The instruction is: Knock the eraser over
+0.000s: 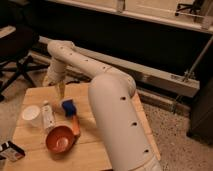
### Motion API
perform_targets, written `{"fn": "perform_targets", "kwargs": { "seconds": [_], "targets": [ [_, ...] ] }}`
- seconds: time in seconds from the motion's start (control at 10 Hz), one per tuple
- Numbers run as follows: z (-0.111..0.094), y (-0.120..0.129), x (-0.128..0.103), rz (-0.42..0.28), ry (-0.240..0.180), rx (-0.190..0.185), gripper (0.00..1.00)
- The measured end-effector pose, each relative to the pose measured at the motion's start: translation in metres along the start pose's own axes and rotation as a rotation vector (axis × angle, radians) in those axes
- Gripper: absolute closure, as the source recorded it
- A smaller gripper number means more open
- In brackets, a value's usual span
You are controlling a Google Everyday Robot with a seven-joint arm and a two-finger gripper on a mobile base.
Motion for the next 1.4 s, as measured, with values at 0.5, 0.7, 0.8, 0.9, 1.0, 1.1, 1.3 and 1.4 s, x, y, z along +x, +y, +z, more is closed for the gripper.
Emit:
{"fn": "perform_targets", "kwargs": {
  "seconds": [0.5,0.7,0.8,0.9,1.0,1.1,1.3,1.4],
  "targets": [
    [0.019,0.008,-0.171,-0.291,-0.203,-0.016,0.20],
    [0.024,0.015,-0.220,-0.425,-0.284,-0.048,0.31],
    [0.030,0.018,-0.236,-0.477,-0.314,-0.076,0.39],
    [0.036,0.023,-0.262,-0.551,-0.385,-0.112,0.51],
    [0.040,0.024,-0.281,-0.604,-0.448,-0.136,0.61],
    [0.044,0.026,-0.295,-0.653,-0.503,-0.171,0.72],
    [0.053,0.031,-0.310,-0.706,-0.586,-0.250,0.92],
    [0.059,0.032,-0.313,-0.709,-0.615,-0.287,0.98]
  ]
}}
